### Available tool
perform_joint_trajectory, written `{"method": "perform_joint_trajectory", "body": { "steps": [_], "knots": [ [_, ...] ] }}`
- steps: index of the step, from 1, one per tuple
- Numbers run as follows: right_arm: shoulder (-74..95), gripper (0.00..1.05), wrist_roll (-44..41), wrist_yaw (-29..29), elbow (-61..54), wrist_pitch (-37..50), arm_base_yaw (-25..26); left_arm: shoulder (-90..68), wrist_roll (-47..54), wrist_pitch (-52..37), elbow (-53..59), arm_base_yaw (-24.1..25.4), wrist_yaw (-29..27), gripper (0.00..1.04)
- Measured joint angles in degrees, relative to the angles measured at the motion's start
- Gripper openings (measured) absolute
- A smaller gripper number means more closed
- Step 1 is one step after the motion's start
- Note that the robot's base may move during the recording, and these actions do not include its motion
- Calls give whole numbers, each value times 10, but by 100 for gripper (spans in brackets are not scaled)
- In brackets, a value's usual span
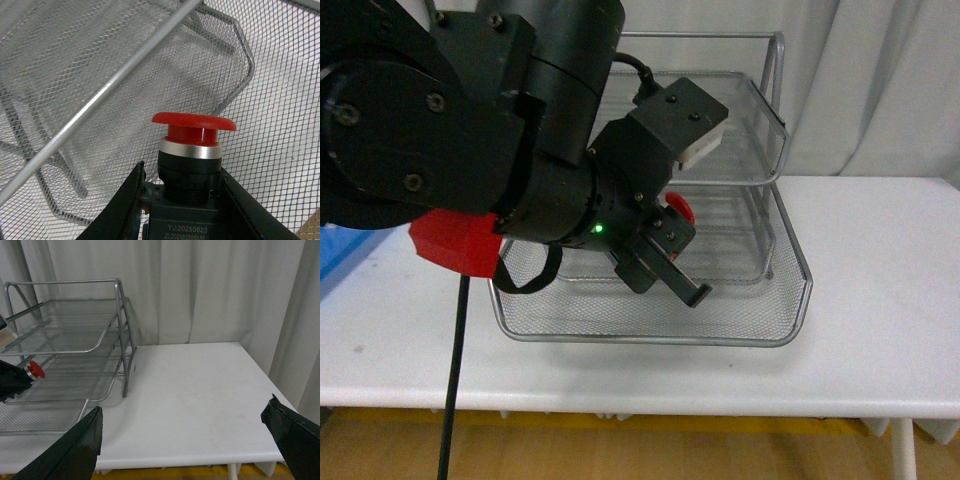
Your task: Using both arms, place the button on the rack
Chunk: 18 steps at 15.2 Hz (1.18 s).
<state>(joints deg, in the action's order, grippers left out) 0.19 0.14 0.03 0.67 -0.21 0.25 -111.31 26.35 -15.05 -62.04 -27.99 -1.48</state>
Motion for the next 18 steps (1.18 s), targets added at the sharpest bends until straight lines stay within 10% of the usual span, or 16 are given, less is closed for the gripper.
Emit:
{"method": "perform_joint_trajectory", "body": {
  "steps": [4,10,13,18],
  "knots": [
    [0,98,0,0,0,0,0,-60,29,19,-47,4,-15,39],
    [0,98,0,0,0,0,0,159,-14,-72,130,36,101,99],
    [0,98,0,0,0,0,-2,197,-191,-394,298,51,-167,67],
    [0,98,0,0,0,0,-2,376,-261,-432,487,152,-113,2]
  ]
}}
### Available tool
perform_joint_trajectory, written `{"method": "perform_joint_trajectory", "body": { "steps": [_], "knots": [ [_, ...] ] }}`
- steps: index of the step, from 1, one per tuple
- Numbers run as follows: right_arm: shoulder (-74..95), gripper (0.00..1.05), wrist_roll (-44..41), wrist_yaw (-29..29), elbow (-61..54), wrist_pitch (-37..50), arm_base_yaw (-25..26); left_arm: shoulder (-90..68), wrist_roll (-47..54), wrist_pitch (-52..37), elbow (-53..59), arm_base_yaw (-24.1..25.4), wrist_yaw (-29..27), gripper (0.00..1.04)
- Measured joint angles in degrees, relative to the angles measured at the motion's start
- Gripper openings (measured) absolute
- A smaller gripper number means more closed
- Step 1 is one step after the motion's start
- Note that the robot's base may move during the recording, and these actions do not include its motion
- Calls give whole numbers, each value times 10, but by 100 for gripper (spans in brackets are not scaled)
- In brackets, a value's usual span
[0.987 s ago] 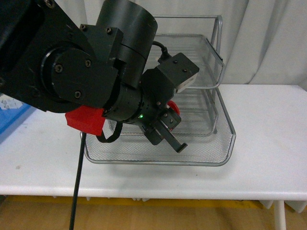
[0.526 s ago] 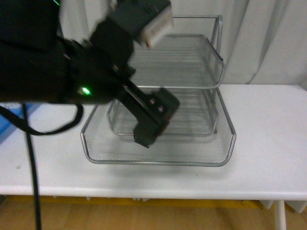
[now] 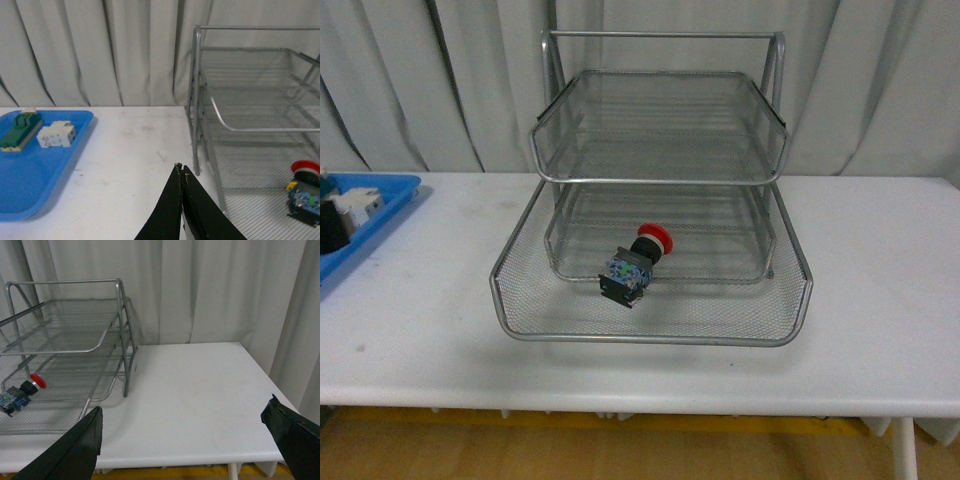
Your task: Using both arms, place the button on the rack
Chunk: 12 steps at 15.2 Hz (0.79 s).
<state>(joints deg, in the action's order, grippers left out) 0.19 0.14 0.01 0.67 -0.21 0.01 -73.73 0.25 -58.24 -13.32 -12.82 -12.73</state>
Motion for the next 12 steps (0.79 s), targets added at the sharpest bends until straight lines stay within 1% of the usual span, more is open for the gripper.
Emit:
{"method": "perform_joint_trajectory", "body": {
  "steps": [1,2,3,4,7,8,9,10,12],
  "knots": [
    [0,98,0,0,0,0,0,30,0,8,18,15,12,2],
    [0,98,0,0,0,0,0,48,0,-30,39,28,24,2],
    [0,98,0,0,0,0,0,63,0,-16,59,41,35,2],
    [0,98,0,0,0,0,0,91,0,15,84,49,50,2],
    [0,98,0,0,0,0,0,206,0,85,105,75,72,2],
    [0,98,0,0,0,0,0,236,0,116,114,94,98,2],
    [0,98,0,0,0,0,0,271,0,143,120,125,123,2],
    [0,98,0,0,0,0,0,303,-1,165,121,131,120,2],
    [0,98,0,0,0,0,0,364,-1,225,128,128,128,2]
  ]
}}
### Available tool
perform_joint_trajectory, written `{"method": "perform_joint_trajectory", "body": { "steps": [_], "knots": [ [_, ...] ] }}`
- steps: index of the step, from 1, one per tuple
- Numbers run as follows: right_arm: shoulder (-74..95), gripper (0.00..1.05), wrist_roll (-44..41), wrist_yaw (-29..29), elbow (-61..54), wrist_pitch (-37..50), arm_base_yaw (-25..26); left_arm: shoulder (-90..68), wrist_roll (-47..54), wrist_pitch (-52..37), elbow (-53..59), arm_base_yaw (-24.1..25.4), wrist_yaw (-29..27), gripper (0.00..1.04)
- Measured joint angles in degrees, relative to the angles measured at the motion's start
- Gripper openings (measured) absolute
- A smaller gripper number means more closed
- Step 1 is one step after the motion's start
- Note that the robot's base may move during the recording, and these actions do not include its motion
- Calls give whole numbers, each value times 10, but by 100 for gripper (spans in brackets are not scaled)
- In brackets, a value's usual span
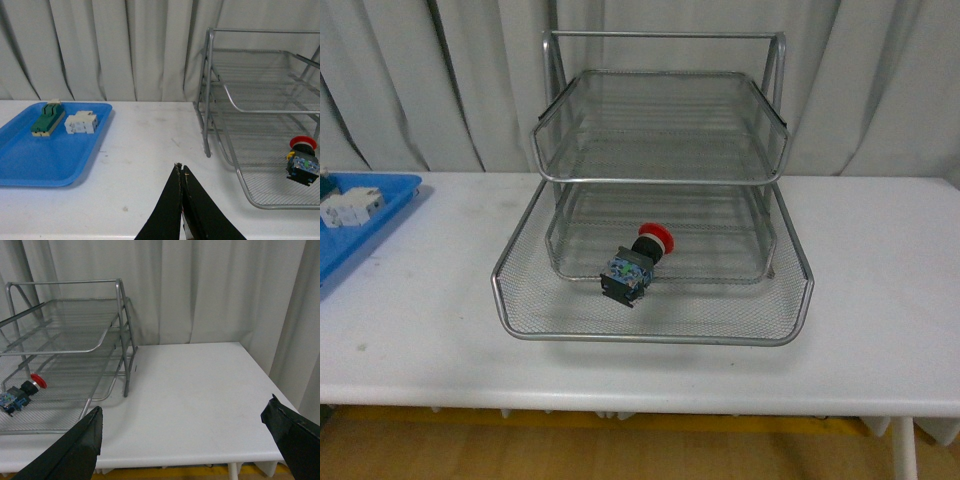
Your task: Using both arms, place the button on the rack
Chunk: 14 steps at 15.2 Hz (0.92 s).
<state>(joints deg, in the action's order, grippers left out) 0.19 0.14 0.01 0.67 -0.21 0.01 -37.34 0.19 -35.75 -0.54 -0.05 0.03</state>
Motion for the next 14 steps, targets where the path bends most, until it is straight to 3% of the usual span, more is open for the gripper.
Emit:
{"method": "perform_joint_trajectory", "body": {
  "steps": [14],
  "knots": [
    [0,98,0,0,0,0,0,269,0,253,0,0,0,2]
  ]
}}
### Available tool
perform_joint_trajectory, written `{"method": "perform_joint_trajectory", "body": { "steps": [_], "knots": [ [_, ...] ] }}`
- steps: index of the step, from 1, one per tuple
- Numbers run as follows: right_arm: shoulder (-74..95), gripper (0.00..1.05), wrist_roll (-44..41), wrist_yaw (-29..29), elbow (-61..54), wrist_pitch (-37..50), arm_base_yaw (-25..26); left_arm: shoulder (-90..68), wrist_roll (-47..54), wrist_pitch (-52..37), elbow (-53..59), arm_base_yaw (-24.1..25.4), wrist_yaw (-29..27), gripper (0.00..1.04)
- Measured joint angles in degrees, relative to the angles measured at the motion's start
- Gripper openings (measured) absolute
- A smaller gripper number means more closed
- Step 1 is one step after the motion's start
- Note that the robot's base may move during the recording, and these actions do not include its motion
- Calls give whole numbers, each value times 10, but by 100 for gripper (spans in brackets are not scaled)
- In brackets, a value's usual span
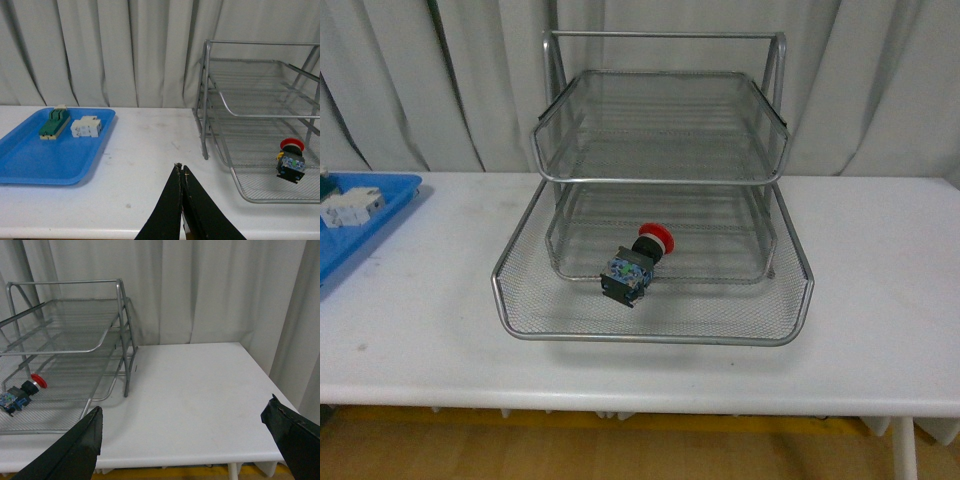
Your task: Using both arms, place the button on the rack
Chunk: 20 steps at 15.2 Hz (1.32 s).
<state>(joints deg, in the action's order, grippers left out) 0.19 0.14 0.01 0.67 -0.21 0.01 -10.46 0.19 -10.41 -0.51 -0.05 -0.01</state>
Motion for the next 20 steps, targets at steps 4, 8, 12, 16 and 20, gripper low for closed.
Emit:
{"method": "perform_joint_trajectory", "body": {
  "steps": [4,8,12,16,20],
  "knots": [
    [0,98,0,0,0,0,0,100,0,110,0,0,0,2],
    [0,98,0,0,0,0,0,100,0,106,0,0,0,45],
    [105,98,-55,24,16,27,-19,100,0,106,0,0,0,95],
    [412,98,-19,-27,99,137,-32,100,0,106,0,0,0,98],
    [632,98,12,-49,172,211,-85,100,0,106,0,0,0,98]
  ]
}}
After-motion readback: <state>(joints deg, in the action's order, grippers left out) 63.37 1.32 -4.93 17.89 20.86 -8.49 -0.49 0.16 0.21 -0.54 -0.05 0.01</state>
